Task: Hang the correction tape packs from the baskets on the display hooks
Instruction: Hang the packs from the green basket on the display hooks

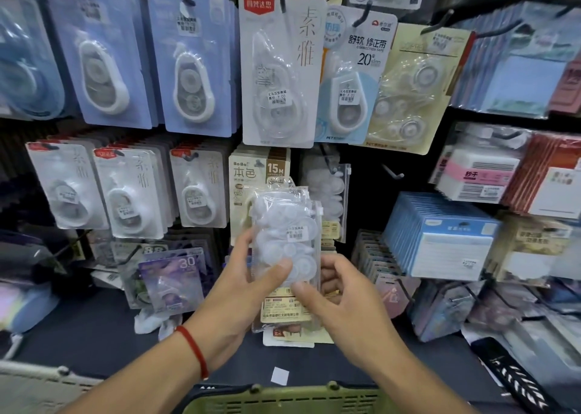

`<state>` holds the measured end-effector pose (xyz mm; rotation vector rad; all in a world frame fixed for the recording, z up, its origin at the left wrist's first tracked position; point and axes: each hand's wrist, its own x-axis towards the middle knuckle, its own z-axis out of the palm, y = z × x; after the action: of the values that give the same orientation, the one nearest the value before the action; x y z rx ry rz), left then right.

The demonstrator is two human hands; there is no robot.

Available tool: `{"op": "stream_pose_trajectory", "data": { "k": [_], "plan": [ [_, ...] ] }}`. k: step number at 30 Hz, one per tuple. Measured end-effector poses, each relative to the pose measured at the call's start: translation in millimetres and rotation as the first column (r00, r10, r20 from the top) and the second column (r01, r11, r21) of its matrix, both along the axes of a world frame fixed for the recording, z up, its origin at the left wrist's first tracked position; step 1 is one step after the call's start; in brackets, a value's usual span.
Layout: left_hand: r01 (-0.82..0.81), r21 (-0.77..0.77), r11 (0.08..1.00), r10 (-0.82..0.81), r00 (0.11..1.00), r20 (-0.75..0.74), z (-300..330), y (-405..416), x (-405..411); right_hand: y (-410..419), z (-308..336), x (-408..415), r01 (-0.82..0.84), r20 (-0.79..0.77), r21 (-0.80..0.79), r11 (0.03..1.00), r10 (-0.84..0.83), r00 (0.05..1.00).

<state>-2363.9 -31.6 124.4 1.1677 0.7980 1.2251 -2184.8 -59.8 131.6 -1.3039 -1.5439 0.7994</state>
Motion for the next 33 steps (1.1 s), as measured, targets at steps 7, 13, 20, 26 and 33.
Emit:
{"op": "stream_pose_trajectory", "data": {
  "k": [7, 13, 20, 26, 33],
  "plan": [
    [-0.004, 0.013, 1.0, 0.003, 1.0, 0.027, 5, 2, -7, -1, 0, 6, -0.067, -0.181, -0.041, 0.997, 0.058, 0.982],
    [-0.06, 0.019, 0.998, 0.06, 0.998, 0.015, 2, 8, -14, 8, 1, 13, 0.084, -0.311, 0.012, 0.996, -0.076, 0.947],
    [-0.101, 0.062, 0.993, 0.103, 0.994, -0.026, -5, 13, -19, 23, 6, 28, 0.08, -0.285, 0.025, 0.996, -0.07, 0.956],
    [-0.106, 0.064, 0.992, 0.107, 0.994, -0.003, -3, 13, -18, 22, 12, 30, 0.064, -0.3, 0.057, 0.996, -0.044, 0.953],
    [-0.121, 0.038, 0.992, 0.12, 0.992, 0.027, -1, 14, -20, 20, 11, 29, 0.095, -0.314, 0.073, 0.993, -0.067, 0.947]
  ]
}}
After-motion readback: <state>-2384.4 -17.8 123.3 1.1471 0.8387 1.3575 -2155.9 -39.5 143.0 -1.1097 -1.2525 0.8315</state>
